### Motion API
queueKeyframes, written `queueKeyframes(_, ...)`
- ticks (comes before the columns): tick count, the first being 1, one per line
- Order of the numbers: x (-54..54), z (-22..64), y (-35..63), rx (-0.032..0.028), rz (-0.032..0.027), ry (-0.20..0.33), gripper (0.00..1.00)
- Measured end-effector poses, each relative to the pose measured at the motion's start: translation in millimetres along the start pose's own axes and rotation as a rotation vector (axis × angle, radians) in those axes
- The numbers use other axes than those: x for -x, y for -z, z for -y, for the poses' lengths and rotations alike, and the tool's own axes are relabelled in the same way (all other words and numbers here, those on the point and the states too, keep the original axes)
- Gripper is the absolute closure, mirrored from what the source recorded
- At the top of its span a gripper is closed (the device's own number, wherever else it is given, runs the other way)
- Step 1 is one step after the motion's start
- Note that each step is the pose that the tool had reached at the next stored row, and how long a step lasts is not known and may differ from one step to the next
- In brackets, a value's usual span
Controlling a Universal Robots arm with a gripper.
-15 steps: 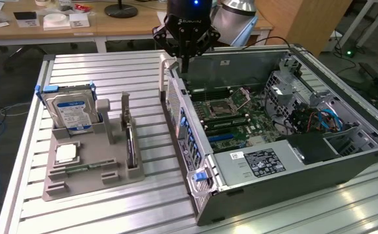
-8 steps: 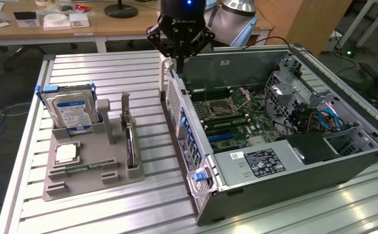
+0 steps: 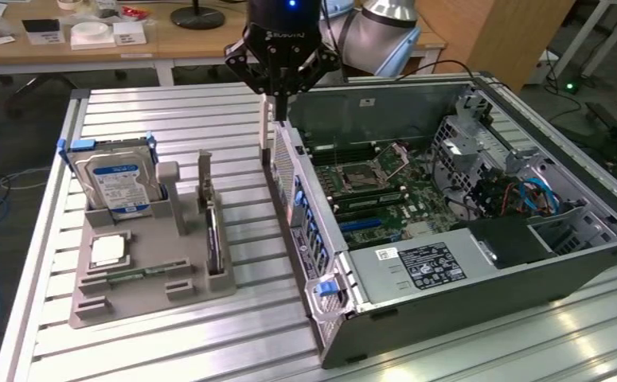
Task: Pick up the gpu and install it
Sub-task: 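Reach for the gpu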
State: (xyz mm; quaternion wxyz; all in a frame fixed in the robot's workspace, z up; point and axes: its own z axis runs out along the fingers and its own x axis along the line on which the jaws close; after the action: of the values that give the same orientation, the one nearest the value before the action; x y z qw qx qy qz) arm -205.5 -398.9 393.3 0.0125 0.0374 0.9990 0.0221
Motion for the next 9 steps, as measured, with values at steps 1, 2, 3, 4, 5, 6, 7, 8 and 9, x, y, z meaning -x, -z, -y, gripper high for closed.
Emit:
queueKeyframes(1, -1.8, 0.1, 0.0, 0.0, 0.0, 0.0, 0.89)
queueKeyframes(2, -3.7, 0.3, 0.1, 0.0, 0.0, 0.0, 0.89)
queueKeyframes(3, -5.6, 0.4, 0.2, 0.0, -0.0001, 0.0, 0.89)
queueKeyframes(4, -7.3, 0.5, 0.2, 0.0, -0.0001, 0.0, 0.89)
queueKeyframes(5, -9.1, 0.6, 0.3, 0.0, -0.0001, 0.0, 0.89)
queueKeyframes(6, -10.8, 0.8, 0.3, 0.0, 0.0, 0.0, 0.89)
queueKeyframes(7, -12.5, 0.9, 0.3, 0.0, 0.0, 0.0, 0.89)
queueKeyframes(8, -14.1, 1.0, 0.4, 0.0, 0.0, 0.0, 0.89)
queueKeyframes(9, -15.9, 1.2, 0.5, -0.0001, -0.0001, 0.0, 0.89)
